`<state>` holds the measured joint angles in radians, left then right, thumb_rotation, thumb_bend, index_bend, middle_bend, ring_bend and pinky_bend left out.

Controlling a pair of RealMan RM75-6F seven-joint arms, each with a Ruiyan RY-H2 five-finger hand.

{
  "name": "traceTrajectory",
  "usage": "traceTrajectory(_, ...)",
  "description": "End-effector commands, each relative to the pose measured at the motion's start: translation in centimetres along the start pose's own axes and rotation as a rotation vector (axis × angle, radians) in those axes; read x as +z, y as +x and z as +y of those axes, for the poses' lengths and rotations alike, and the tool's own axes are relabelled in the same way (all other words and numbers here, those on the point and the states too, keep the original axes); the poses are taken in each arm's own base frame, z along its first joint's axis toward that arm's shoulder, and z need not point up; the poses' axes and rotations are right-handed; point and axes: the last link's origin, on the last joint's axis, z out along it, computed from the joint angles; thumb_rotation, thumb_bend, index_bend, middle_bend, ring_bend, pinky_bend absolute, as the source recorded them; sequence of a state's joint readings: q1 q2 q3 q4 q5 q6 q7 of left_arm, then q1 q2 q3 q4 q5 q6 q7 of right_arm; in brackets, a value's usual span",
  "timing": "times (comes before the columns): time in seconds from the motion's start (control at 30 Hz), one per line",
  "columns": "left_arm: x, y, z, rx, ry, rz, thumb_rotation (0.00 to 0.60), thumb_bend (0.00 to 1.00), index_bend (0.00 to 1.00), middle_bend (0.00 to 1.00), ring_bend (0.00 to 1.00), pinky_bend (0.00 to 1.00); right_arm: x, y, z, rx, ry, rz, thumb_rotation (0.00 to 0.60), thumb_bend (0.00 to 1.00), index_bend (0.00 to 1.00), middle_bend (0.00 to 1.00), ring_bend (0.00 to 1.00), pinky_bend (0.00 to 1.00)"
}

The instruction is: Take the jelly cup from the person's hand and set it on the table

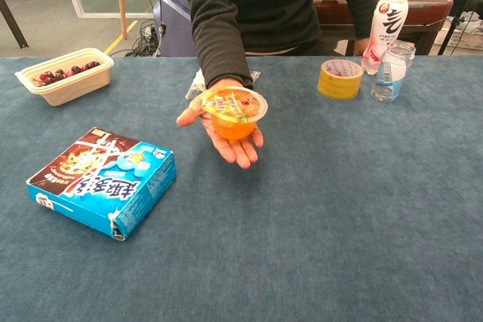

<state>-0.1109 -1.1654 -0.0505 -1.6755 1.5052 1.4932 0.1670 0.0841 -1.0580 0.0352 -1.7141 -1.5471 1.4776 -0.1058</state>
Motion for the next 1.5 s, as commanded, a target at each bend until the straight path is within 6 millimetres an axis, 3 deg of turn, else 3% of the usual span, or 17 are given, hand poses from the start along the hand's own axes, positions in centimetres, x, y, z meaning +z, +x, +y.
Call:
traceTrajectory(0.03, 0.0, 0.0, 0.0, 0.0, -0.001, 0.001, 0.6, 0.3, 0.35, 0.28, 0.23, 0.13, 0.0, -0.1, 0.0, -0.001, 0.002, 0.001, 0.6, 0.41, 0.13, 0.24, 0.14, 0.42)
traceTrajectory(0.4, -0.2, 0.1, 0.1, 0.001, -0.004, 0.001, 0.6, 0.3, 0.35, 0.28, 0.23, 0.13, 0.2, -0.1, -0.2, -0.009, 0.018, -0.017, 0.6, 0.41, 0.13, 0.24, 0.14, 0.42)
traceTrajectory(0.67, -0.2, 0.2, 0.2, 0.0, -0.007, 0.003, 0.6, 0.3, 0.35, 0.28, 0.23, 0.13, 2.7, -0.3, -2.2, -0.047, 0.108, -0.076, 0.6, 0.4, 0.13, 0.24, 0.14, 0.42)
traceTrajectory(0.87, -0.4, 0.3, 0.0, 0.001, 0.0, 0.008, 0.6, 0.3, 0.35, 0.28, 0.23, 0.13, 5.8, -0.4, -5.3, -0.064, 0.217, -0.136, 0.6, 0.37, 0.13, 0.23, 0.14, 0.4)
traceTrajectory(1.0, -0.6, 0.3, -0.1, 0.001, 0.003, 0.007, 0.6, 0.3, 0.35, 0.28, 0.23, 0.13, 8.0, -0.5, -7.8, -0.065, 0.288, -0.167, 0.6, 0.26, 0.13, 0.19, 0.11, 0.32)
traceTrajectory(1.2, -0.7, 0.2, 0.0, 0.0, 0.003, 0.005, 0.6, 0.3, 0.35, 0.28, 0.23, 0.13, 11.2, -1.1, -12.5, -0.028, 0.404, -0.211, 0.6, 0.12, 0.04, 0.07, 0.01, 0.21)
traceTrajectory(1.5, -1.0, 0.4, -0.4, 0.003, 0.015, 0.009, 0.6, 0.3, 0.35, 0.28, 0.23, 0.13, 14.7, -2.8, -18.6, 0.003, 0.525, -0.266, 0.6, 0.11, 0.02, 0.05, 0.0, 0.19)
